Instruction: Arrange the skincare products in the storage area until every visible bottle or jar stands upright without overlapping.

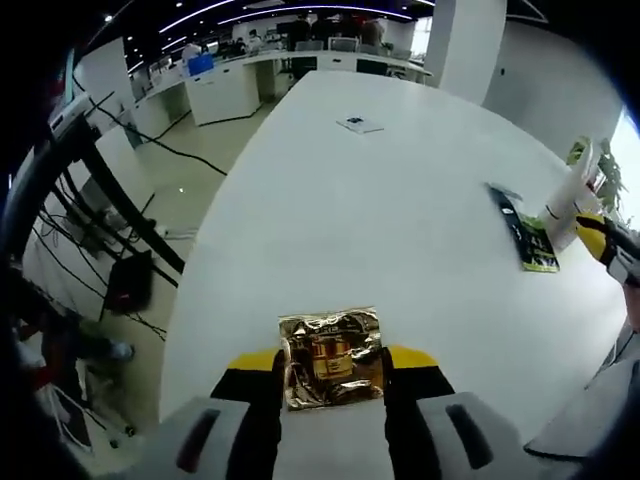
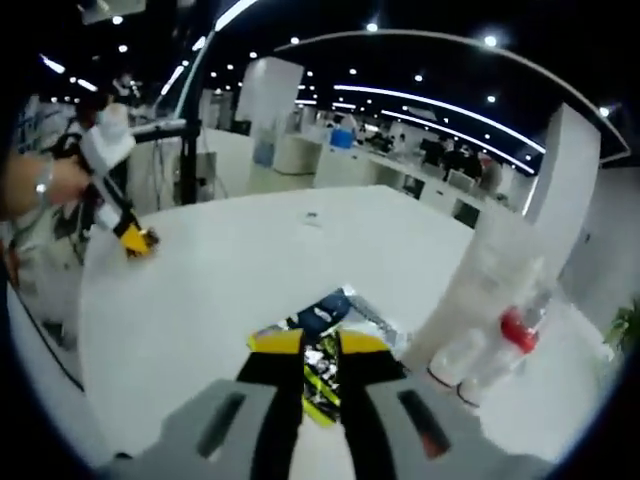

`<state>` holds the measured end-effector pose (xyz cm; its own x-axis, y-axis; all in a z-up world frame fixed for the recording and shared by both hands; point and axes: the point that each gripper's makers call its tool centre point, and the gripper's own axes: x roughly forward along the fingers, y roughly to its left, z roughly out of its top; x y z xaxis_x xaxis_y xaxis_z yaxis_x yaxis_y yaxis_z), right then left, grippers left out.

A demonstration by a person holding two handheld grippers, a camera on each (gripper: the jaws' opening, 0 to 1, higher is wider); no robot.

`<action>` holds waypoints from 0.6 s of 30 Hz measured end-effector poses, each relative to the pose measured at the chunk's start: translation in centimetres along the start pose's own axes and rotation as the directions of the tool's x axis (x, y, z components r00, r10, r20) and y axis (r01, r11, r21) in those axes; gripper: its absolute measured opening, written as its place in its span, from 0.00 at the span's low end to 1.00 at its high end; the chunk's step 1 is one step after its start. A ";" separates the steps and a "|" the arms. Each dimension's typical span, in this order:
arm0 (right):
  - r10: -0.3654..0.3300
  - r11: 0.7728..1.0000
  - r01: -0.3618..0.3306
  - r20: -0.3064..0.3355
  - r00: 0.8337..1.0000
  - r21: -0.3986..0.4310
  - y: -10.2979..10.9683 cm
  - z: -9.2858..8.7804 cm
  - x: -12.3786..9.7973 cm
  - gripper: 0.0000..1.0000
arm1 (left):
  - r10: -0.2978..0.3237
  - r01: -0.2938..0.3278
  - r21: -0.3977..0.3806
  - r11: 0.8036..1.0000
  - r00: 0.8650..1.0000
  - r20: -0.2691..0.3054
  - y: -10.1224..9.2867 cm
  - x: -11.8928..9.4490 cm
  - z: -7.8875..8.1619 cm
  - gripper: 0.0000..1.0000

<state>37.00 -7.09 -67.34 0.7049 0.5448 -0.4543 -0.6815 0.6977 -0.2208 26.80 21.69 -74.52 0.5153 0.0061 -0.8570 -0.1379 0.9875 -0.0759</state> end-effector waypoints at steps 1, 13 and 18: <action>-0.006 1.000 0.006 0.002 1.000 0.007 -0.2 -0.1 -0.3 0.11 | -0.008 0.008 -0.001 1.000 1.000 0.013 -0.2 -0.2 0.2 0.40; -0.076 0.994 0.077 -0.013 0.997 0.073 -1.5 -1.9 -3.6 0.11 | -0.084 0.081 0.030 0.996 0.992 0.092 -3.7 -1.9 4.1 0.40; -0.090 0.992 0.090 -0.006 0.996 0.092 -1.8 -2.0 -4.4 0.11 | -0.112 0.106 0.058 0.993 0.988 0.108 -6.0 -1.5 6.0 0.40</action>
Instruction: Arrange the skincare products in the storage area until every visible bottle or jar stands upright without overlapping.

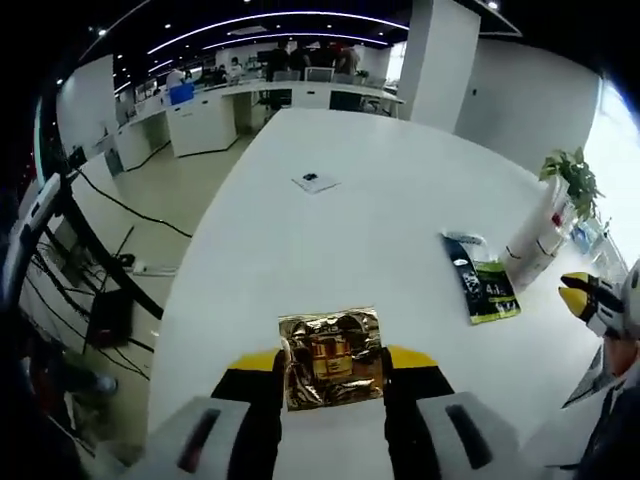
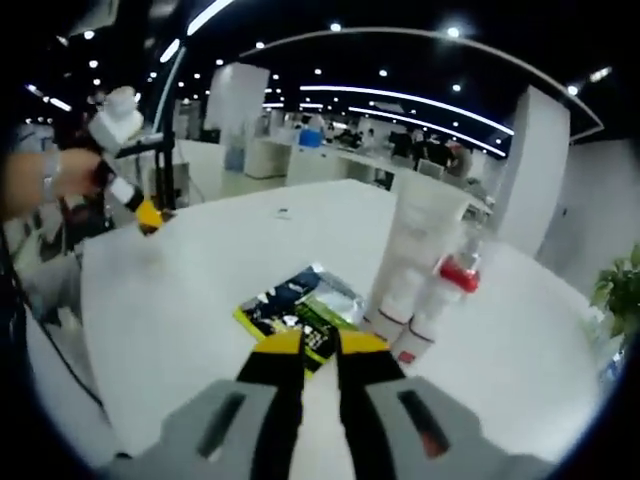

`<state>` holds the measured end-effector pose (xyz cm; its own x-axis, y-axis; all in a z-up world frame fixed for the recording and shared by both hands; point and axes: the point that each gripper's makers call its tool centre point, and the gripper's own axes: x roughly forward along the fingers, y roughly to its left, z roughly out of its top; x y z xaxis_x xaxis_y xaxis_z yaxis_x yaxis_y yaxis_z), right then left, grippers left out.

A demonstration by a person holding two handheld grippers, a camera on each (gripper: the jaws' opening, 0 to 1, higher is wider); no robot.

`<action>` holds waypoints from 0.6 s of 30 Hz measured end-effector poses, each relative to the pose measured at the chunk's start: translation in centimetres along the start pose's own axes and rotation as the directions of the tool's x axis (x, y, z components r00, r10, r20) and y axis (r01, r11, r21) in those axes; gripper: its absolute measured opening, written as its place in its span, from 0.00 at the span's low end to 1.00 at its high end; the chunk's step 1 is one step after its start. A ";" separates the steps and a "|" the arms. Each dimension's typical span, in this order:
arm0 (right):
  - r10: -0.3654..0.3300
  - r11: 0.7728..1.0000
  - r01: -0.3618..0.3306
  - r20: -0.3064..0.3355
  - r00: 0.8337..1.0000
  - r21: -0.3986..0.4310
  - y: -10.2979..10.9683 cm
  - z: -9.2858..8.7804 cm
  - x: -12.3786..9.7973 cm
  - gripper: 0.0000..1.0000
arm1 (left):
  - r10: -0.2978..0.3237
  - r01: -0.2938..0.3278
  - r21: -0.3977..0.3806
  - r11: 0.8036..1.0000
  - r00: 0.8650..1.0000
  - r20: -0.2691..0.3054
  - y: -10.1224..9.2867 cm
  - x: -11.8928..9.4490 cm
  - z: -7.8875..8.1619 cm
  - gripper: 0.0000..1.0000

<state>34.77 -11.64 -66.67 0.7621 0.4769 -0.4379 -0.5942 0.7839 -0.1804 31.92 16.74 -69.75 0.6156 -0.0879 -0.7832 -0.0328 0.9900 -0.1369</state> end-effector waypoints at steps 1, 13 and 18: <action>-0.001 1.000 0.001 -0.001 1.000 0.004 -0.1 -0.1 -0.1 0.11 | -0.004 0.004 0.007 1.000 1.000 0.003 -0.3 0.2 0.3 0.40; -0.035 0.999 0.036 -0.034 0.999 0.035 -1.8 -2.0 -1.8 0.11 | -0.075 0.074 0.067 0.995 0.997 0.012 -5.2 3.3 3.7 0.40; -0.039 0.997 0.042 -0.044 0.998 0.067 -2.2 -2.6 -2.2 0.11 | -0.087 0.088 0.079 0.993 0.996 -0.010 -6.7 4.9 4.7 0.40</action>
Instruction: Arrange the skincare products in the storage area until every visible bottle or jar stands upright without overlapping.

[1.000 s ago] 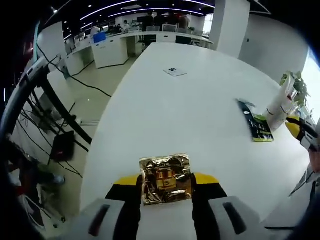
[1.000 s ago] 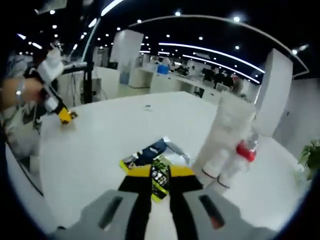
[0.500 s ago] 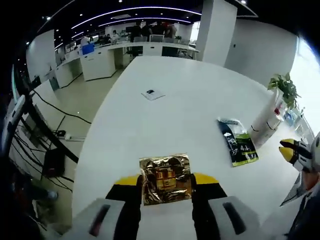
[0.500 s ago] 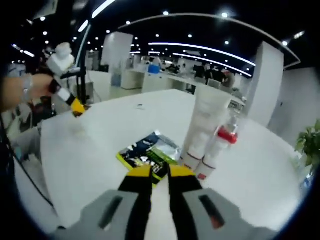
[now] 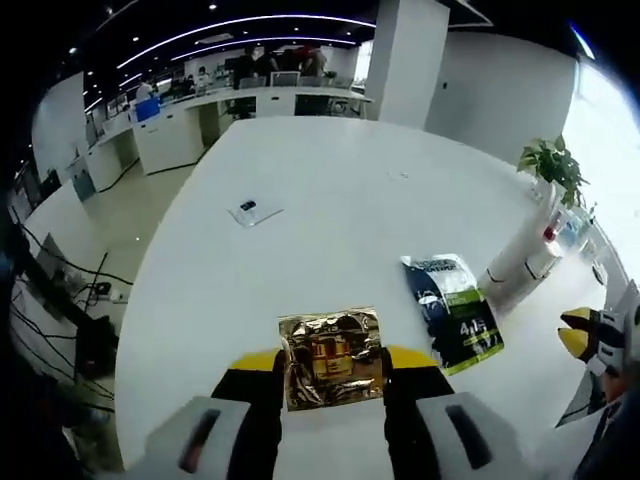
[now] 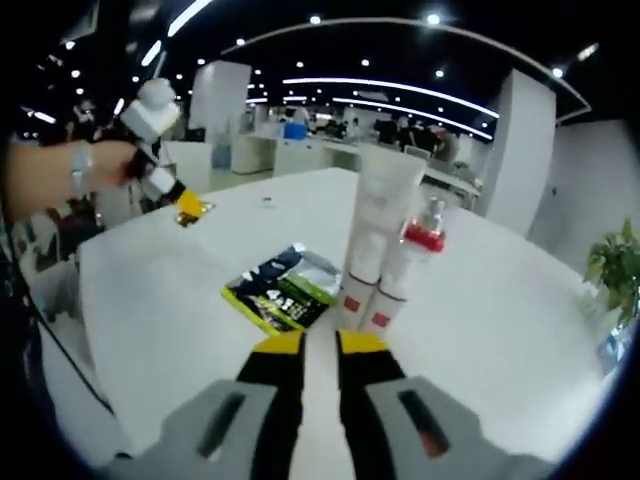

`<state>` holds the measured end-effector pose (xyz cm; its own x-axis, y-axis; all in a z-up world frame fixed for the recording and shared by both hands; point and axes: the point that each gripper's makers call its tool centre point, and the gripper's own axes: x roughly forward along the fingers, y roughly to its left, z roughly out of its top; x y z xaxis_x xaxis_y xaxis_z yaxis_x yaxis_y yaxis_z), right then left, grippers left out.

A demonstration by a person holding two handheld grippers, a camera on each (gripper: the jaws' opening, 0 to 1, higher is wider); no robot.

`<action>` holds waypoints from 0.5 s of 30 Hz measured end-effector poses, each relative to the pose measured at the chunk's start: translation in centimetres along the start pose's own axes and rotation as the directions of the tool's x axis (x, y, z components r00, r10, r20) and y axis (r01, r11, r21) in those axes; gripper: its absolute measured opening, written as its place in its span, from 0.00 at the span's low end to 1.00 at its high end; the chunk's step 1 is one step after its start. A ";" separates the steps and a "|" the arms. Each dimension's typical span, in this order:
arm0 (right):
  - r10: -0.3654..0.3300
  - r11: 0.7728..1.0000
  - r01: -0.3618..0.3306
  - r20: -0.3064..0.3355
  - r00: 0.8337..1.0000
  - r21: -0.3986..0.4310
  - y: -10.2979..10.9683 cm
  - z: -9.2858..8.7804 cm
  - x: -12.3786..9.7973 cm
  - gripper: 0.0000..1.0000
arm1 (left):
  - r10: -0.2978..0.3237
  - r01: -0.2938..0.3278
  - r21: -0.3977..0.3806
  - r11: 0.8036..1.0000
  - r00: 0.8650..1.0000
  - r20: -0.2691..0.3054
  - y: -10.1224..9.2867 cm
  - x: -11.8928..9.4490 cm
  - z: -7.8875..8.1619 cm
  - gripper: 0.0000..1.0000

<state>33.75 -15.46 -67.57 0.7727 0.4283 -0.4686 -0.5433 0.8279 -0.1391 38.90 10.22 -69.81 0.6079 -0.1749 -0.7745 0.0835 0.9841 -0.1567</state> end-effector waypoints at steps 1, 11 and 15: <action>-0.001 1.000 0.001 0.000 1.000 0.001 -0.1 0.0 0.0 0.11 | -0.002 0.002 -0.002 1.000 1.000 -0.001 -0.1 0.3 0.2 0.40; -0.030 0.999 0.031 -0.021 0.999 0.028 -1.3 -0.7 -0.5 0.11 | -0.010 0.010 -0.020 1.000 1.000 -0.023 -1.4 3.3 2.3 0.40; -0.037 0.999 0.037 -0.022 0.999 0.027 -1.8 -0.7 -0.7 0.11 | 0.000 0.000 -0.013 1.000 1.000 -0.031 -1.6 4.3 2.9 0.40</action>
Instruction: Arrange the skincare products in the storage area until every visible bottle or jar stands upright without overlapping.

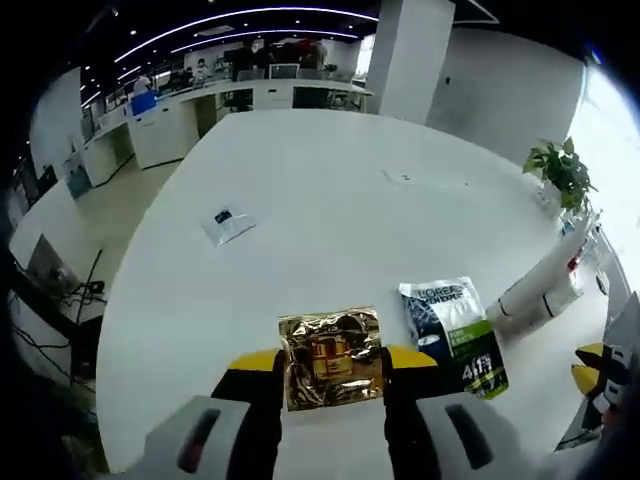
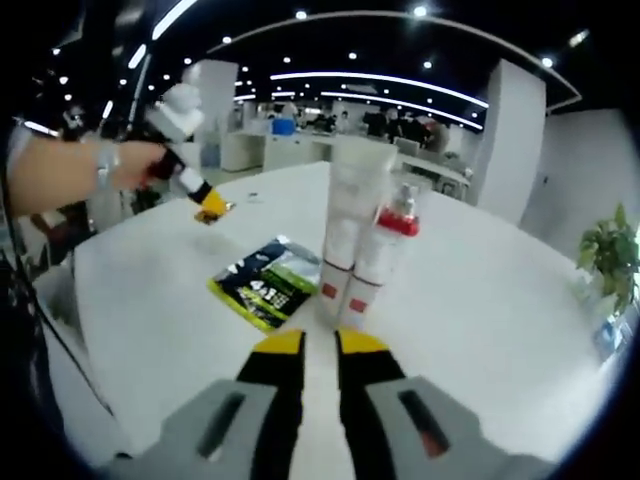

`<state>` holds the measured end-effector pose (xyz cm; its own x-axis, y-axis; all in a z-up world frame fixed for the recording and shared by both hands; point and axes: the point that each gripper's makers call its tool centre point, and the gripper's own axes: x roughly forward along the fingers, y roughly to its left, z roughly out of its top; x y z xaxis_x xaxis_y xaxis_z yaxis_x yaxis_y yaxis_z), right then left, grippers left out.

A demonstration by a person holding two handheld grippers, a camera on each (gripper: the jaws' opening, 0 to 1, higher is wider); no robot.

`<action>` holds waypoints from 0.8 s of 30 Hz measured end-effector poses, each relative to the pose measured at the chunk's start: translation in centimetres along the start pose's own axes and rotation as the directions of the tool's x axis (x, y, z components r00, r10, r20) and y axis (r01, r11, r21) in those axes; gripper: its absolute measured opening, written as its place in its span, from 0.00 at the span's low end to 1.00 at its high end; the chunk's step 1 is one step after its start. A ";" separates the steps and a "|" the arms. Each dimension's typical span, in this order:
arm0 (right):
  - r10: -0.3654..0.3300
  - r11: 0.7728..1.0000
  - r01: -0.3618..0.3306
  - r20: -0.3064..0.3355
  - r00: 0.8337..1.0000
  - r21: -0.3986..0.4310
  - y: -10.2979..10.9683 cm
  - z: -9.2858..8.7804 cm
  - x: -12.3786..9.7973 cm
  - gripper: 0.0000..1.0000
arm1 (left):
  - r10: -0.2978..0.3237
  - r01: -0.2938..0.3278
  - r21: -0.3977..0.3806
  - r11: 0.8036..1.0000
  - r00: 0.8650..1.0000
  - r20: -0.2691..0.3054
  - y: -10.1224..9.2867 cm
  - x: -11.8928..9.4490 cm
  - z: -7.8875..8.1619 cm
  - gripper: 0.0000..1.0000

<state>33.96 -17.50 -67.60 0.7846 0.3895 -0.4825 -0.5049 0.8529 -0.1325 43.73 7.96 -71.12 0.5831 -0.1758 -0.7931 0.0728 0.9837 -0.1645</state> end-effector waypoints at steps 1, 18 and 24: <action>-0.001 1.000 0.001 0.001 1.000 0.001 -0.1 0.0 0.0 0.11 | -0.001 0.001 -0.002 1.000 1.000 -0.004 -0.1 0.2 0.1 0.40; -0.027 0.999 0.027 -0.016 1.000 0.017 -0.4 -1.2 -1.0 0.11 | 0.064 -0.057 0.051 0.997 0.987 -0.150 -1.6 6.1 -0.3 0.40; -0.027 1.000 0.027 -0.021 0.999 0.013 -0.3 -1.3 -1.0 0.11 | 0.067 -0.063 0.029 0.998 0.987 -0.147 -2.1 6.6 0.1 0.40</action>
<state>32.83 -18.62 -68.23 0.7900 0.3593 -0.4968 -0.4788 0.8676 -0.1340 47.53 4.78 -75.91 0.4617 -0.1133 -0.8798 0.0593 0.9935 -0.0968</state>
